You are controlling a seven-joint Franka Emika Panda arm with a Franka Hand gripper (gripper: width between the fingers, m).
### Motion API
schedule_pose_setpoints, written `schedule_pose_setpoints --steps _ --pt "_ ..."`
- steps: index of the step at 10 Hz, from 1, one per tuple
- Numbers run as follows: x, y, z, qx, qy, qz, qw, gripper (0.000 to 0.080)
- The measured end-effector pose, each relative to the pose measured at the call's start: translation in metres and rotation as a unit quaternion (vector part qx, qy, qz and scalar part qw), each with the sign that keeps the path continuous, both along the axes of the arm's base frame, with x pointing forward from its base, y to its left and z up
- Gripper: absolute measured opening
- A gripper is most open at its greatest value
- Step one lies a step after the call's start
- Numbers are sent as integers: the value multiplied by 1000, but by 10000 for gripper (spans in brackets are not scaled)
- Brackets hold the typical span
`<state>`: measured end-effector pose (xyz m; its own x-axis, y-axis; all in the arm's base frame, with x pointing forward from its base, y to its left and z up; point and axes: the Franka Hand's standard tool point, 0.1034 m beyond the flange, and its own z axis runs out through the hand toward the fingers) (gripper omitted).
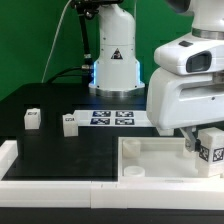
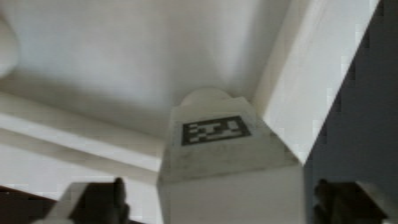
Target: Assemble one leg
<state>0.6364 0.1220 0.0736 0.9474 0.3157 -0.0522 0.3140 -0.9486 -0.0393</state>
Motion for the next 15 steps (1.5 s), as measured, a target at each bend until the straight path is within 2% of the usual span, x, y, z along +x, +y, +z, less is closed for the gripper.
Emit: schedule_pose_setpoints --steps 1,3,4,6,9,11,12,15 --pt "0 0 0 0 0 -12 1000 290" --pt "0 0 0 -1 0 -22 1000 290" --pt "0 0 0 -1 2 -76 997 290" --pt "0 0 0 -7 6 -204 979 290" --pt "0 -2 0 -8 14 -345 939 291" --pt "0 -2 -1 -15 18 -463 886 291" --pt "0 -2 -1 -17 19 -495 869 291" --pt "0 -3 -1 -23 27 -635 772 291"
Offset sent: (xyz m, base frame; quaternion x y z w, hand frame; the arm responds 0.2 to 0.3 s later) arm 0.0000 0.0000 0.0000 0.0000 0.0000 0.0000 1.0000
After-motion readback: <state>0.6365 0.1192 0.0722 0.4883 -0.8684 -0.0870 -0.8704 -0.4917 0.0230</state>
